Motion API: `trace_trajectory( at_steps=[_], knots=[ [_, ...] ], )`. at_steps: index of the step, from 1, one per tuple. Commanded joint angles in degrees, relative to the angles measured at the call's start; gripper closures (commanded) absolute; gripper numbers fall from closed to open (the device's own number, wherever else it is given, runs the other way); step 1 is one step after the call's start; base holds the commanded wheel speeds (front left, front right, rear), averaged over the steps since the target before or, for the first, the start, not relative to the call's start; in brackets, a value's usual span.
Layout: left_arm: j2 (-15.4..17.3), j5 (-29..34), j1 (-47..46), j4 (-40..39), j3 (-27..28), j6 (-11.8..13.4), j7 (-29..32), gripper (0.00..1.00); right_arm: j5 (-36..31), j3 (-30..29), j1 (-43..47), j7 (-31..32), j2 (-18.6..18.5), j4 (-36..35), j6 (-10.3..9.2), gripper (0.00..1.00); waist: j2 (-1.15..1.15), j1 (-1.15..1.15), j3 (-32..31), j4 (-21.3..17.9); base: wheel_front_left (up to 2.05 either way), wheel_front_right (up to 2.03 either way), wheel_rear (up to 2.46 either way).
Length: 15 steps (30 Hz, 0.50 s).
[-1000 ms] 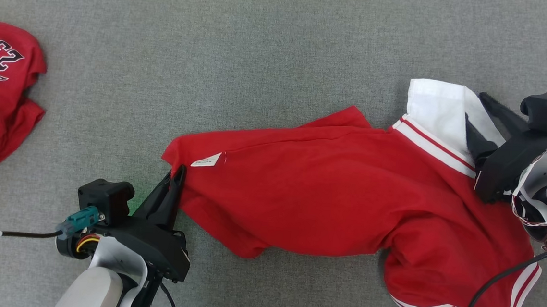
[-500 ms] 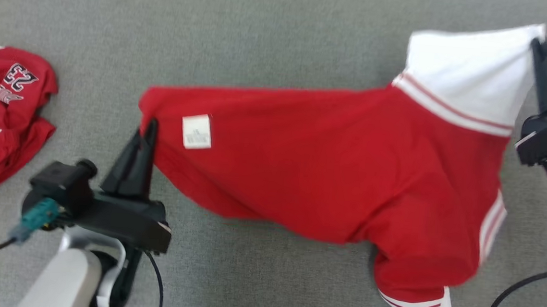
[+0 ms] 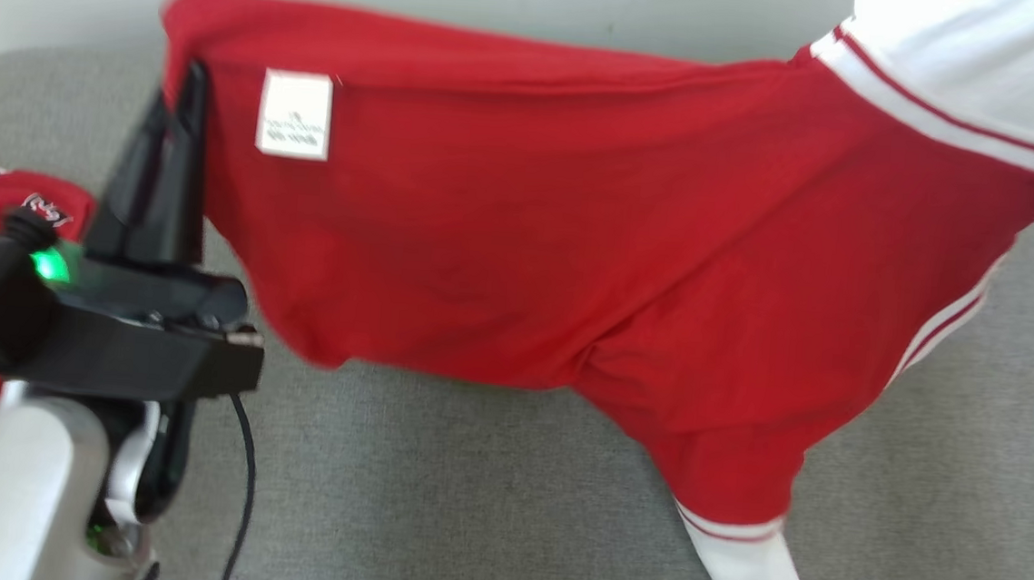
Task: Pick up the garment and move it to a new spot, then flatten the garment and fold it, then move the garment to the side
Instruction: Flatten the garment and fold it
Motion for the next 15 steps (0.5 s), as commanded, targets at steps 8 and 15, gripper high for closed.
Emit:
trace_trajectory(
  at_steps=[8, 15],
  knots=[
    [3.0, 3.9, -4.2, -8.3, 1.1, 1.5, 2.1, 1.0, -3.6, -3.6, 0.7, 7.0, 0.9, -12.1, -0.02, 1.0, 0.0, 0.01, -3.5, -2.3, 0.0, 0.0, 0.0],
    [4.5, 5.5, -7.3, -12.9, 1.4, 1.5, 4.6, 1.0, -4.2, -4.6, -1.6, 11.3, -0.2, -18.8, -0.02, 1.0, 0.0, 0.01, -3.7, -2.4, 0.0, 0.0, 0.0]
  ],
)
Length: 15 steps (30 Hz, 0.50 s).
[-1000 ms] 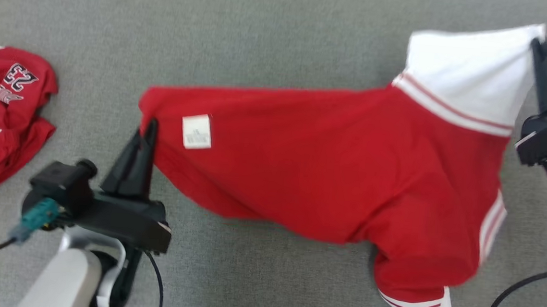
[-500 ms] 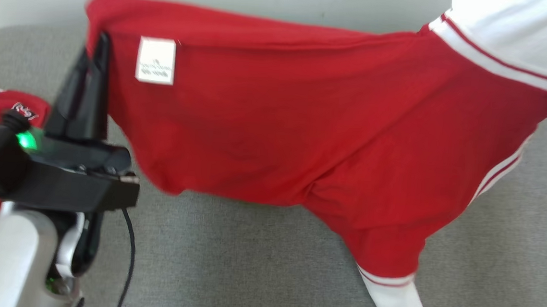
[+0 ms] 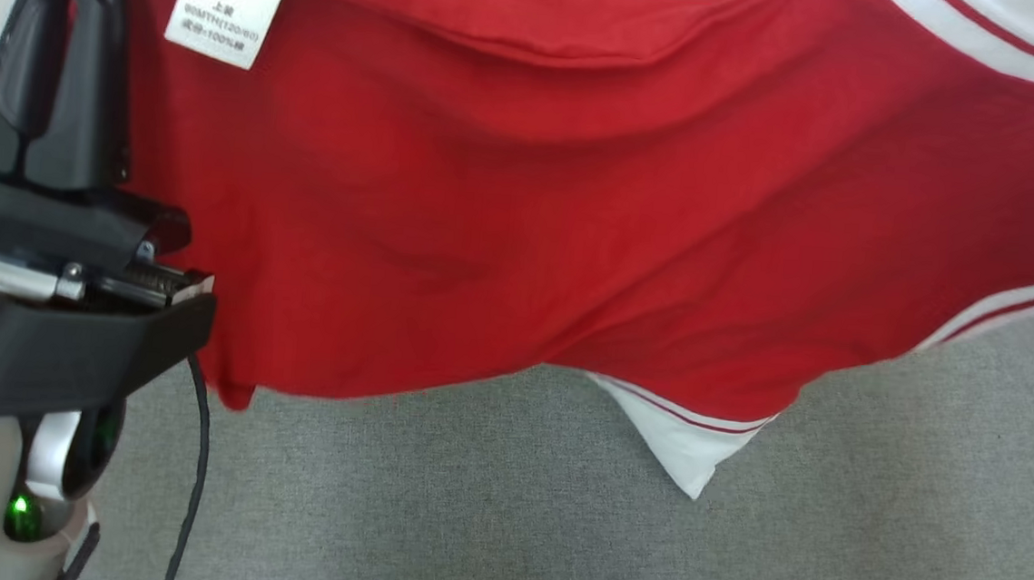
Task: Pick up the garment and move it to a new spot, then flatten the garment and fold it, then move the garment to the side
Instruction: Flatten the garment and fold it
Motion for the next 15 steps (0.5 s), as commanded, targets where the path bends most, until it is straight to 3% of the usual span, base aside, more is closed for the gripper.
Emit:
trace_trajectory(
  at_steps=[1, 6, 15],
  knots=[
    [0.5, 0.3, -0.8, -0.2, -0.2, -0.4, 0.6, 1.0, 0.4, 0.1, -0.8, 0.5, -0.2, -0.3, -0.02, 1.0, 0.01, 0.01, 0.2, 0.0, 0.0, 0.0, 0.0],
    [-0.7, -3.4, -4.2, 4.7, -2.0, -2.5, 3.1, 1.0, 3.1, 2.6, -4.7, 1.5, -1.0, 2.7, -0.02, 1.0, 0.01, 0.01, 1.6, -0.3, 0.0, 0.0, 0.0],
    [-3.9, -8.8, -17.7, 29.8, -3.0, -8.3, 2.4, 1.0, 6.5, 12.1, -21.6, -3.4, -2.5, 21.5, -0.02, 1.0, 0.01, 0.01, 5.0, -0.6, 0.0, 0.0, 0.0]
  ],
)
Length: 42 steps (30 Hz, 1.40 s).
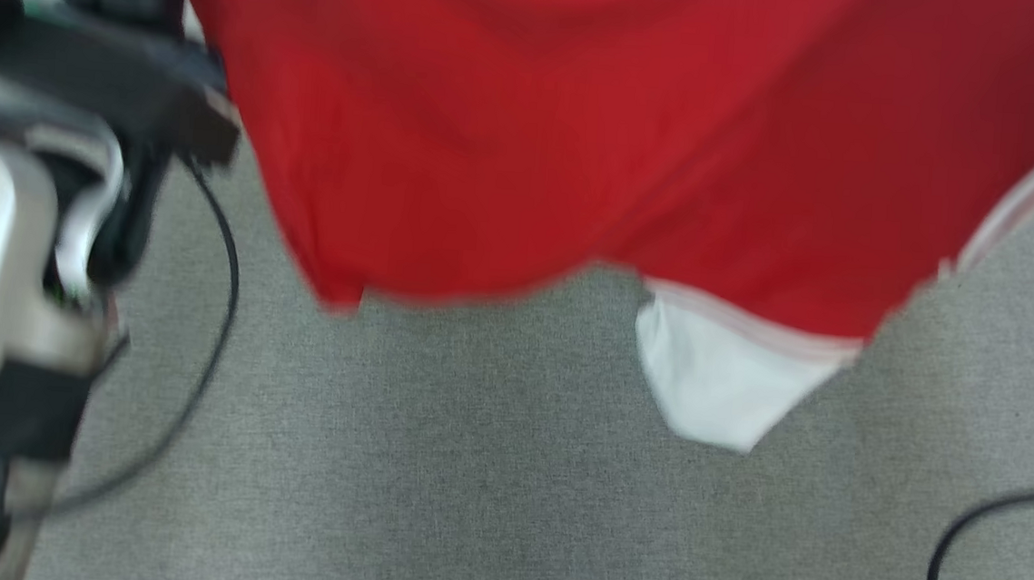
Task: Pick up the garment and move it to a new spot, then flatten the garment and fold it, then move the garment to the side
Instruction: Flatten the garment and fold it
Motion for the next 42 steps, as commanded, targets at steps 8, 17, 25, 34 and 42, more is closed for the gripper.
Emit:
trace_trajectory(
  at_steps=[8, 17, 25, 34, 42],
  knots=[
    [-2.5, 1.0, -17.4, 24.7, 0.9, -2.8, -8.1, 1.0, -2.0, 6.3, -20.6, -8.9, 3.1, 21.3, -0.02, 1.0, 0.0, -0.01, 3.1, -0.4, 0.0, 0.0, 0.0],
    [-4.0, 2.5, -28.4, 39.9, 0.3, -5.8, -18.0, 1.0, -2.2, 8.4, -28.6, -9.8, 8.3, 25.4, -0.02, 1.0, 0.0, -0.01, 8.0, -1.0, 0.0, 0.0, 0.0],
    [-6.8, 0.3, -14.6, 36.2, 2.3, -6.0, -20.8, 1.0, 5.2, 13.1, -8.9, -9.9, 4.5, 13.4, -0.02, 1.0, 0.0, -0.01, 10.2, 0.0, 0.0, 0.0, 0.0],
    [-9.2, 0.3, 14.8, 15.2, 2.6, -3.1, -20.8, 1.0, 13.7, 6.3, 25.8, -9.9, 5.6, -0.1, -0.02, 1.0, 0.0, -0.01, 7.7, 1.1, 0.0, 0.0, 0.0],
    [-8.1, -0.5, 34.2, 3.8, 0.9, 0.3, -18.3, 1.0, 19.4, 4.7, 46.9, -9.4, 5.5, -5.4, -0.01, 1.0, 0.0, -0.01, 4.3, 0.5, 0.0, 0.0, 0.0]
  ],
)
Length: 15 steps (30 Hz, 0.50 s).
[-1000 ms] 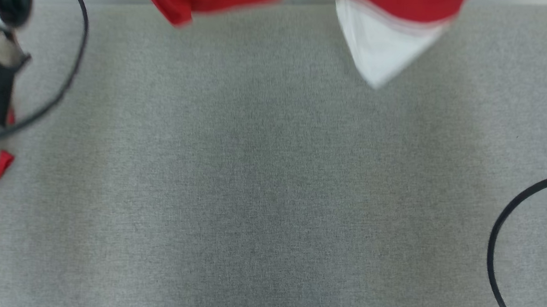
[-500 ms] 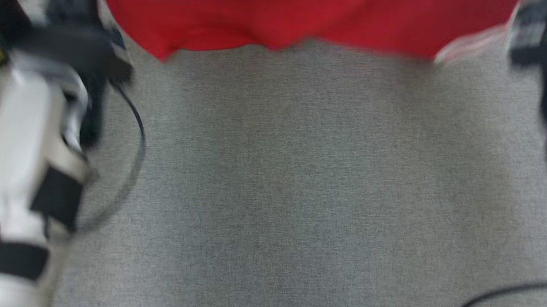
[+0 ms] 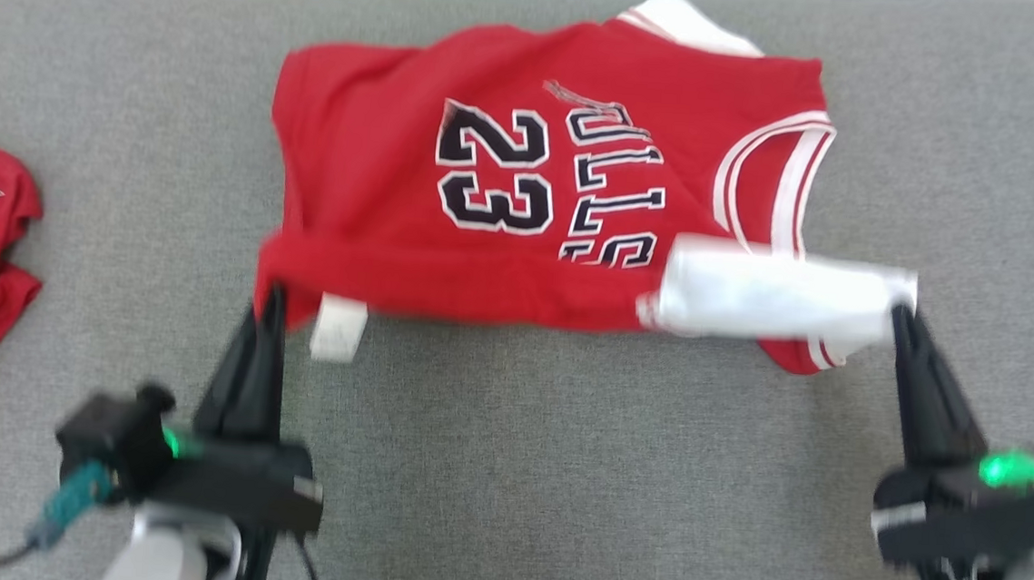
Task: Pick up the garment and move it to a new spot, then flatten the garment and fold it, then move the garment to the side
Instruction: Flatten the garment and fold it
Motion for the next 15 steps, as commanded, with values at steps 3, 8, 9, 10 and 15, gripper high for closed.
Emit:
trace_trajectory(
  at_steps=[3, 8, 9, 10, 15],
  knots=[
    [1.2, -1.7, 6.5, -2.2, 0.3, 0.9, 1.4, 1.0, 2.2, 0.2, 6.6, 1.6, -1.6, -2.4, 0.0, 1.0, 0.0, 0.01, -2.8, -0.5, 0.0, 0.0, 0.0],
    [2.5, -3.2, 11.7, -3.8, 0.1, 0.3, 3.5, 1.0, 4.1, -0.5, 13.2, 4.5, -2.7, -4.4, 0.0, 1.0, 0.0, 0.01, -4.9, -0.8, 0.0, 0.0, 0.0],
    [3.0, -3.4, 12.9, -4.0, 0.2, 0.4, 3.7, 1.0, 4.6, -0.8, 14.8, 5.4, -2.6, -4.8, 0.0, 1.0, 0.0, 0.01, -5.4, -0.9, 0.0, 0.0, 0.0],
    [3.3, -3.7, 13.8, -4.4, 0.2, 0.1, 3.8, 1.0, 4.9, -1.2, 16.2, 6.1, -2.7, -5.1, 0.0, 1.0, 0.0, 0.01, -5.9, -0.9, 0.0, 0.0, 0.0],
    [4.8, -5.3, 18.7, -5.6, 1.0, 0.3, 4.7, 1.0, 6.8, -2.3, 22.8, 11.5, -1.9, -7.2, 0.0, 1.0, 0.0, 0.01, -8.4, -1.3, 0.0, 0.0, 0.0]
  ],
)
